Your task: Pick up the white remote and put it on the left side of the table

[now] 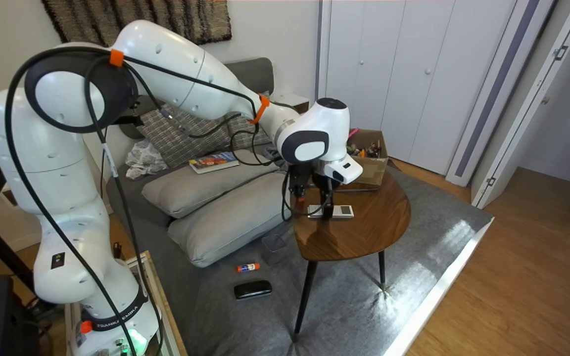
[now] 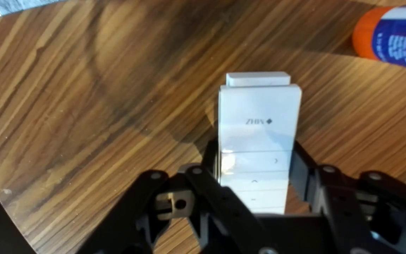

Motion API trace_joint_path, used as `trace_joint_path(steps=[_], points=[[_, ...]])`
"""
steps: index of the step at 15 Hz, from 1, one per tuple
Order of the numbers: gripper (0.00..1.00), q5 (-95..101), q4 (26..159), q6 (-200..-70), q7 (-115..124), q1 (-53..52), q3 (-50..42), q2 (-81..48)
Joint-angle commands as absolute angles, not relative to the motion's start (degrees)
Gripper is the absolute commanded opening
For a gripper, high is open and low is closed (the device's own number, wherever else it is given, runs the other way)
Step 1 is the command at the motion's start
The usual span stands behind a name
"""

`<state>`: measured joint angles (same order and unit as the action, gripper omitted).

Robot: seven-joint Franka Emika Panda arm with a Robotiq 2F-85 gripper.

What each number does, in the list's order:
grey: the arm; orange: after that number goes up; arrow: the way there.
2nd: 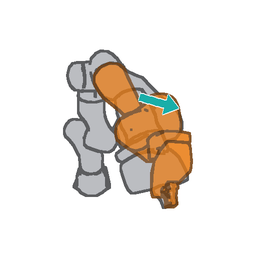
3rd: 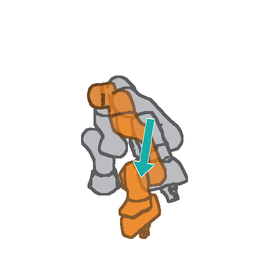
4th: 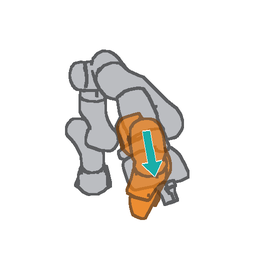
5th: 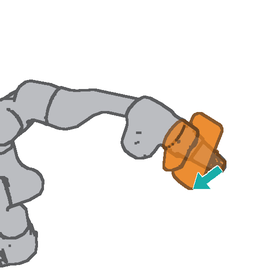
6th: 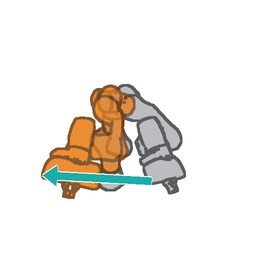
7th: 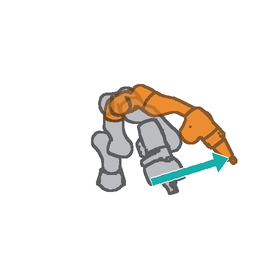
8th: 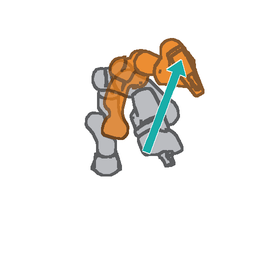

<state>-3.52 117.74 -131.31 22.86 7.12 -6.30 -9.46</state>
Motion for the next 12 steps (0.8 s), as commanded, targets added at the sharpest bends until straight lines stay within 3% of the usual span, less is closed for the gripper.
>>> trace_joint_path(steps=[1, 7, 12], points=[[0.25, 0.83, 117.81, -133.94, 24.75, 5.72, -7.47, -9.08], [0.25, 14.25, 118.70, -146.05, 26.78, 4.29, -8.49, -4.00], [0.25, 16.74, 117.65, -146.50, 27.82, 4.03, -7.23, -1.78]])
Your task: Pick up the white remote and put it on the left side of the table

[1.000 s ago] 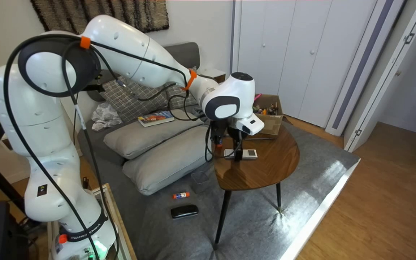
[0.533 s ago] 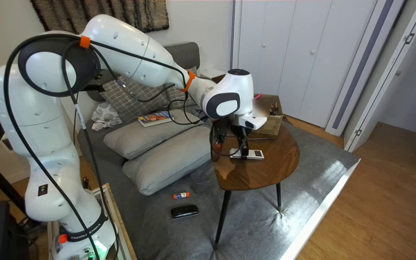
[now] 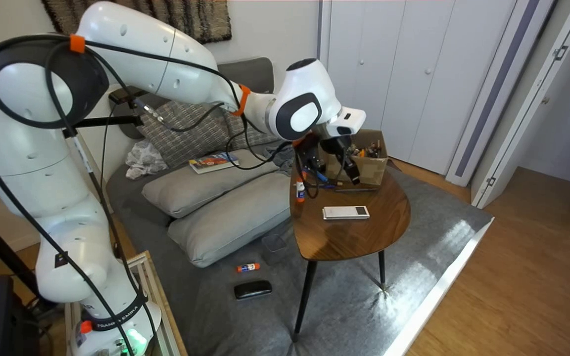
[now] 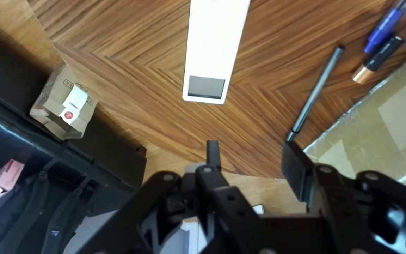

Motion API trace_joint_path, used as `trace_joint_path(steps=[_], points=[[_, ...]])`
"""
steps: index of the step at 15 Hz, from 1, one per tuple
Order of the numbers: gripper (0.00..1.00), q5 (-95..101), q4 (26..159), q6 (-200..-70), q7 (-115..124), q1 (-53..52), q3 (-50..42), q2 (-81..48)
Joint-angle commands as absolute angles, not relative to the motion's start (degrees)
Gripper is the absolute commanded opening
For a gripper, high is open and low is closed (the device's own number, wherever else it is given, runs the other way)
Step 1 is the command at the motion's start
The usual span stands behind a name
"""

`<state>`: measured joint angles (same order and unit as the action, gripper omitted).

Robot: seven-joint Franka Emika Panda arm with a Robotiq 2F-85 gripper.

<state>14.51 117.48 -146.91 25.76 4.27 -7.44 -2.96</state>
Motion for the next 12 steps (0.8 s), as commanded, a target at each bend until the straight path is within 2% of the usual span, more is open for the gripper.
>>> trace_joint_path(steps=[1, 2, 3, 4, 5, 6, 8, 9, 12], points=[[0.25, 14.39, 117.56, -145.29, 25.96, 4.25, -6.95, -1.58], [0.25, 12.24, 117.43, -144.12, 24.35, 4.45, -6.81, -1.54], [0.57, 9.93, 117.32, -143.29, 22.84, 4.71, -6.85, -1.71], [0.63, 7.38, 117.20, -142.16, 21.36, 4.98, -6.92, -1.90], [0.63, 5.81, 116.96, -140.28, 21.07, 5.25, -7.12, -2.17], [0.57, 4.55, 116.84, -138.86, 20.71, 5.52, -7.34, -2.53], [0.56, 2.84, 116.78, -136.69, 20.26, 5.91, -7.54, -3.12], [0.52, 2.81, 116.72, -135.81, 20.60, 6.07, -7.65, -3.56], [0.52, 3.46, 116.55, -133.69, 21.54, 6.37, -7.93, -5.09]])
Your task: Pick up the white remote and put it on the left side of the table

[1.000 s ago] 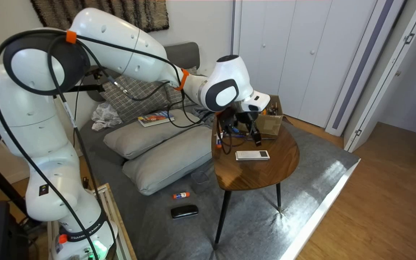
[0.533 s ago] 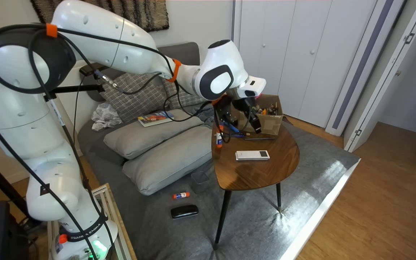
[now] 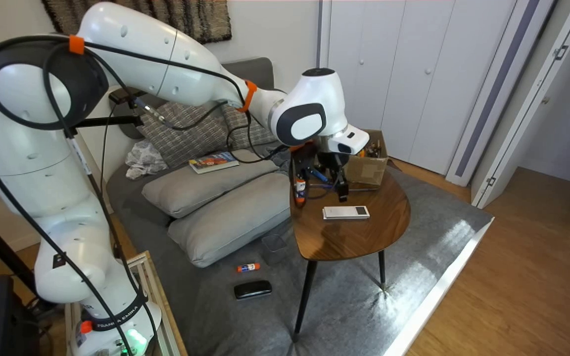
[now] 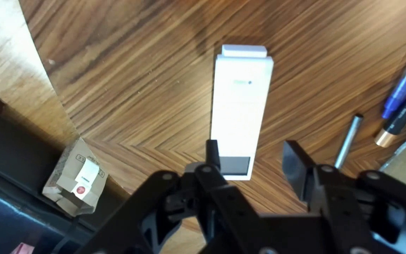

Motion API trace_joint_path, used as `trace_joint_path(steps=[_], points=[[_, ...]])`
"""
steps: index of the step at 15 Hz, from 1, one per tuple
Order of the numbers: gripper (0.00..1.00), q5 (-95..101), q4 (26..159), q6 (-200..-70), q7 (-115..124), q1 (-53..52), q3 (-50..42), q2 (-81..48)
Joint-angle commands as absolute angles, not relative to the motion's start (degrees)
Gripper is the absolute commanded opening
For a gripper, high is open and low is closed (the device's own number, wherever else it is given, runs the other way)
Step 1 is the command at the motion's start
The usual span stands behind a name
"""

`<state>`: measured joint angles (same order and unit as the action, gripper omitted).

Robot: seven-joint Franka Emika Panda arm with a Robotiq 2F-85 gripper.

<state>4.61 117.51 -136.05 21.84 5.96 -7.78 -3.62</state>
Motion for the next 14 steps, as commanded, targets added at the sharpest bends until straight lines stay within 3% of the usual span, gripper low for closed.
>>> trace_joint_path(steps=[1, 3, 4, 6, 9, 14], points=[[0.57, 3.64, 116.45, -133.13, 21.68, 6.41, -8.05, -5.61], [0.61, 3.22, 116.19, -132.12, 21.32, 6.47, -8.23, -6.51], [0.56, 3.09, 116.07, -131.86, 21.02, 6.48, -8.29, -7.00], [0.57, 2.67, 115.92, -131.34, 20.69, 6.51, -8.32, -7.77], [0.67, 2.61, 115.65, -130.52, 20.67, 6.49, -8.35, -8.75], [0.75, 1.30, 115.08, -130.20, 20.06, 6.58, -8.27, -9.47]])
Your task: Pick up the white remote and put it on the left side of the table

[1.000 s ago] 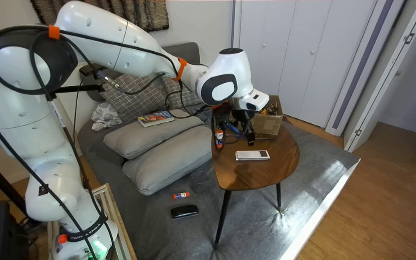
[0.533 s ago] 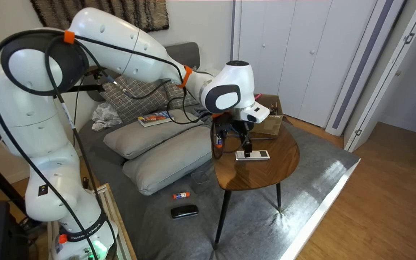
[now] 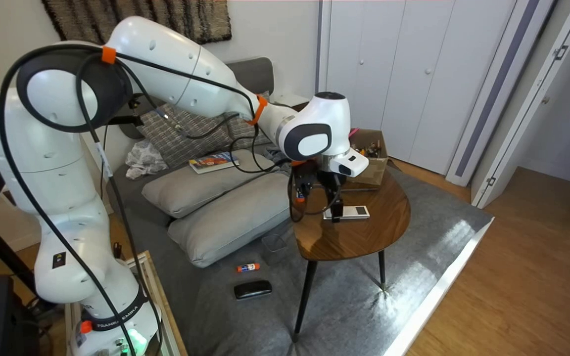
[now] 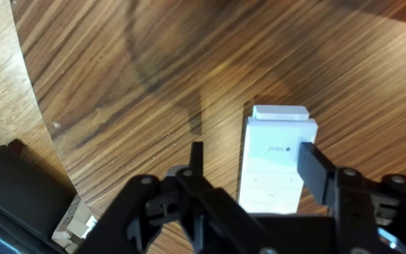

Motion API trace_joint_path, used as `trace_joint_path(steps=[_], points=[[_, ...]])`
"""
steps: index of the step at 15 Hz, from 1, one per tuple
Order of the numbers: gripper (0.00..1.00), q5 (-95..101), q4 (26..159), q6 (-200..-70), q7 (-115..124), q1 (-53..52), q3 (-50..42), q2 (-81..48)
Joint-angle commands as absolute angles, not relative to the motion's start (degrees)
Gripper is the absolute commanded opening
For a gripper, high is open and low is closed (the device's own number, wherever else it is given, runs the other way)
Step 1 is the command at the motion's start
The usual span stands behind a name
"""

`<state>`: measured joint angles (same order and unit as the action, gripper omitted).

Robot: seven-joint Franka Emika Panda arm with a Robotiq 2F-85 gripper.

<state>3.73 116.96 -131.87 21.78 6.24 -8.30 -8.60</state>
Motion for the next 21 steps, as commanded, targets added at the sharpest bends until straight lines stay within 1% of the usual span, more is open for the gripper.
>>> trace_joint_path(steps=[1, 2, 4, 5, 6, 7, 10, 13, 14, 15, 16, 18, 21], points=[[0.76, 0.90, 114.88, -130.18, 19.99, 6.60, -8.25, -9.54], [0.81, 0.64, 114.77, -130.22, 19.92, 6.61, -8.24, -9.56], [0.83, -0.30, 114.50, -130.25, 19.66, 6.67, -8.17, -9.58], [0.95, -0.64, 114.34, -130.12, 19.52, 6.66, -8.15, -9.67], [0.93, -1.32, 114.14, -130.01, 19.16, 6.70, -8.07, -9.83], [0.99, -1.78, 114.01, -130.11, 18.93, 6.71, -8.05, -9.98], [1.00, -3.04, 113.35, -130.14, 18.42, 6.77, -8.07, -10.91], [0.96, -3.46, 112.61, -130.17, 18.42, 6.84, -8.21, -12.10], [0.94, -3.66, 112.41, -130.11, 18.33, 6.89, -8.21, -12.44], [0.86, -3.62, 112.22, -130.12, 18.39, 6.90, -8.24, -12.76], [0.80, -3.69, 112.05, -130.08, 18.39, 6.92, -8.23, -13.00], [0.59, -3.21, 111.83, -130.18, 18.70, 6.81, -8.30, -13.19], [0.38, -2.66, 111.47, -129.98, 19.09, 6.67, -8.42, -13.39]])
